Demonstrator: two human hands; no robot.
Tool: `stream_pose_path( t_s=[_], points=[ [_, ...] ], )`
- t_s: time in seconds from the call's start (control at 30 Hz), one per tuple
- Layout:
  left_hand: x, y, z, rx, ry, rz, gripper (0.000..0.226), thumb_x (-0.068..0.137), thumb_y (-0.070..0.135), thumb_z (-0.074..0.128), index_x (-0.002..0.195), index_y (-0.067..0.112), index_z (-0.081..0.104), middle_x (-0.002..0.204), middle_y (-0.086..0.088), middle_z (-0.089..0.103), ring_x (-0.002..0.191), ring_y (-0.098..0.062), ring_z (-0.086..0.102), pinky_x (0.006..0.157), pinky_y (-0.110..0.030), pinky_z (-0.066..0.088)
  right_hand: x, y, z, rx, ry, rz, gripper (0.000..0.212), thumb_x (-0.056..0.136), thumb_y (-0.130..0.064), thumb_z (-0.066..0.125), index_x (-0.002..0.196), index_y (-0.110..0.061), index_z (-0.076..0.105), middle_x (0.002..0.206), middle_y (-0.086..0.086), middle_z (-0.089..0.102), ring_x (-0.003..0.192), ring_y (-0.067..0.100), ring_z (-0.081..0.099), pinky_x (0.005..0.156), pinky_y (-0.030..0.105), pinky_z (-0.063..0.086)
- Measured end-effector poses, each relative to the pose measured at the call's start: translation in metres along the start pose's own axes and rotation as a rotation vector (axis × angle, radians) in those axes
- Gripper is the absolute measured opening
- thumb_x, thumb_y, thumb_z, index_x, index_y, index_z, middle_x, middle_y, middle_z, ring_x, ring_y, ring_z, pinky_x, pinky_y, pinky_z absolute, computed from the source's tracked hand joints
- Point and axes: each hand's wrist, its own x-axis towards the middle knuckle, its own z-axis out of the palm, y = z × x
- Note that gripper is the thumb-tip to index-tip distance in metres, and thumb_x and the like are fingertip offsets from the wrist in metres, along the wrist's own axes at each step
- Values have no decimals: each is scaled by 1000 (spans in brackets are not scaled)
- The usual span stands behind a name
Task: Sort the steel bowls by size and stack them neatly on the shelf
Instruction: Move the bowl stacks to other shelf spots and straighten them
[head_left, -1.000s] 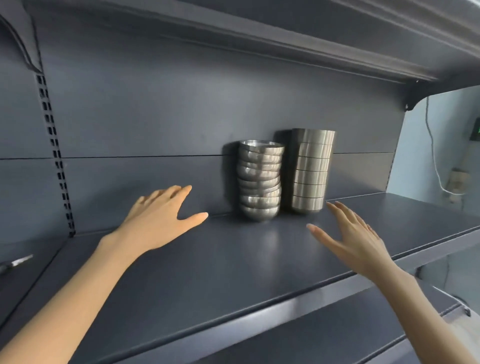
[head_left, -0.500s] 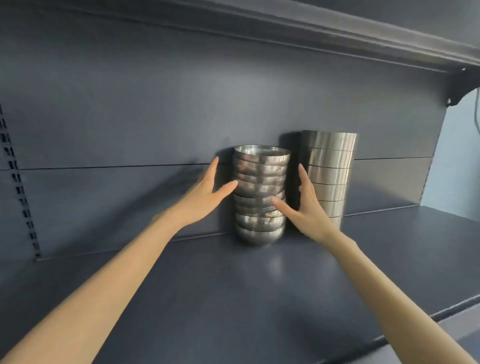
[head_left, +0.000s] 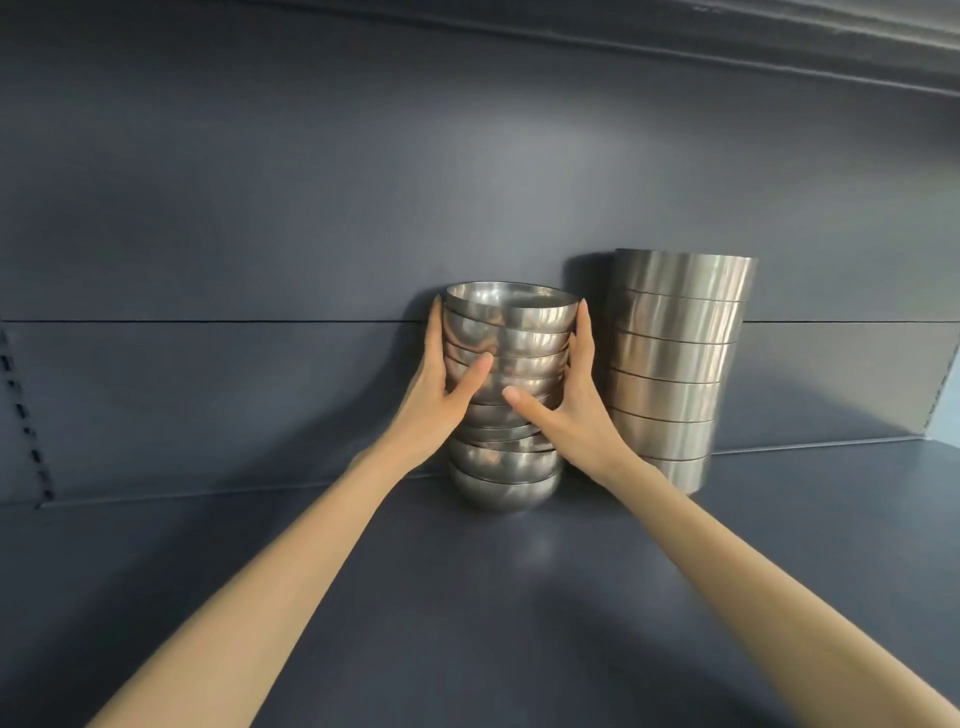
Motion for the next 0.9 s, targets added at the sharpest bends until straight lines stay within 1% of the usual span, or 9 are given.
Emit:
stream_pose_path(
  t_s=[0.1,0.2,0.3,0.4,0.53,0.63,0.7,0.77,0.9],
  points=[
    [2,-3,3,0,26,-4,89,84,64,48,151,38,-5,116,48,48,117,13,50,100,-12,33,5,4,-1,19,6,-38,109,82,-28,72,149,-25,-15,158,0,19,142,5,26,115,21,25],
    [2,-5,5,7,11,-21,84,89,53,44,151,35,-9,111,49,49,106,23,49,91,-3,32,12,5,-2,43,16,-72,104,81,-36,70,147,-30,-10,157,-6,19,143,5,25,116,24,25],
    [-1,-10,7,3,16,-23,79,97,40,46,151,32,-12,132,22,48,104,26,47,87,3,33,18,8,0,52,25,-98,103,81,-35,70,149,-27,-7,157,-8,17,143,2,24,116,23,25],
    [0,-12,8,1,40,-17,80,97,37,49,151,30,-9,141,13,45,111,21,47,90,2,32,19,13,0,61,26,-117,99,84,-27,71,147,-30,-5,157,-6,16,142,1,25,113,18,27],
    [1,-13,10,-27,64,-6,81,94,38,53,151,29,-4,136,13,48,114,15,49,92,-1,35,20,17,-3,62,10,-139,97,83,-33,69,145,-32,-6,154,-15,17,143,3,25,115,24,27],
    [1,-12,13,-34,103,-8,84,85,48,52,150,34,0,139,7,51,121,4,51,94,-5,38,21,19,-3,65,10,-143,97,82,-33,67,146,-31,-6,149,-24,20,141,3,28,113,21,29],
    [1,-12,15,-28,129,-5,83,84,51,53,148,38,2,137,5,54,120,0,54,96,-13,42,20,20,-2,67,22,-143,97,83,-29,68,146,-30,-6,150,-21,21,140,2,29,111,17,29],
    [1,-12,16,-23,141,-7,81,88,46,57,149,38,4,137,6,54,119,-2,54,94,-12,43,19,21,-1,67,34,-142,98,84,-26,68,148,-27,-6,153,-14,20,140,2,29,111,17,30],
    [1,-8,16,-34,152,-4,81,87,45,59,150,38,7,133,11,56,116,3,55,92,-15,47,19,20,-1,74,44,-137,102,82,-35,67,150,-24,-8,158,-3,19,141,6,29,116,30,29]
  ],
)
